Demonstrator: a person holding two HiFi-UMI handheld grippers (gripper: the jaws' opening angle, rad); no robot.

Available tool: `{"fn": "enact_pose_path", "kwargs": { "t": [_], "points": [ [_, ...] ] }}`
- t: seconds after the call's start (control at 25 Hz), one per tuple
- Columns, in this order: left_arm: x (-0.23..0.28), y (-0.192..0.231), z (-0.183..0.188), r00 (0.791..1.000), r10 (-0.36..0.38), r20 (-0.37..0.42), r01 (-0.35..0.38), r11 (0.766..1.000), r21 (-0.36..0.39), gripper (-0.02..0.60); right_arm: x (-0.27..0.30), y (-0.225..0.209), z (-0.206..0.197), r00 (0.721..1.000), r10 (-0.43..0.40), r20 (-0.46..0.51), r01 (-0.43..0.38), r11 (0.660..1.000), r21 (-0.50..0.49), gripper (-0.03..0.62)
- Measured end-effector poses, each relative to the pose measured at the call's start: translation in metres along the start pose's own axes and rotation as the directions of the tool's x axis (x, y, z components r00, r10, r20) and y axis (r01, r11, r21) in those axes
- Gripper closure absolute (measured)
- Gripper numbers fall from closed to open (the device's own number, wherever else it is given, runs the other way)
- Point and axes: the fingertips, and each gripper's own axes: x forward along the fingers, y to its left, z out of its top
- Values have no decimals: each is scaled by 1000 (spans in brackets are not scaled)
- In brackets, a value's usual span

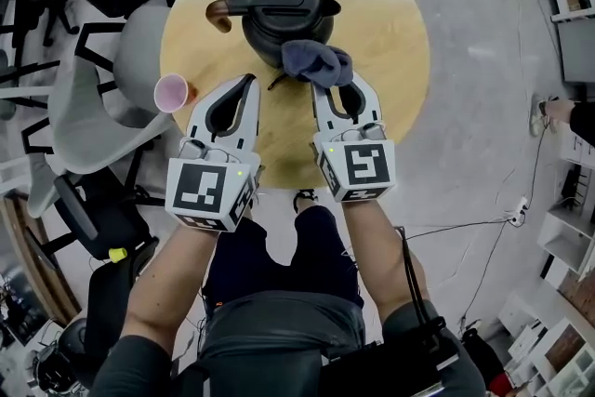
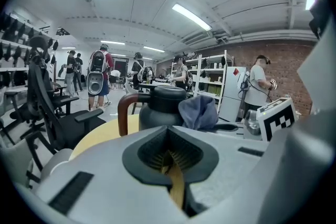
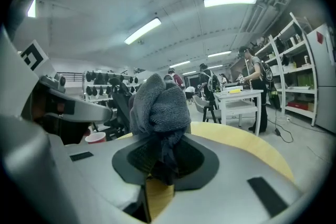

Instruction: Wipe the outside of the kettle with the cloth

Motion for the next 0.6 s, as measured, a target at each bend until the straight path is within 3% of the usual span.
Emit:
{"fn": "enact_pose_path", "kwargs": {
  "t": [0.28,0.6],
  "points": [
    [9,-1,-11,1000,16,-14,-16,1000,2,572,17,-15,-59,990,-14,-137,17,1000,21,508],
    [10,-2,-17,999,28,-31,-28,1000,8,572,26,-21,-90,970,7,-244,4,999,46,508]
  ]
}}
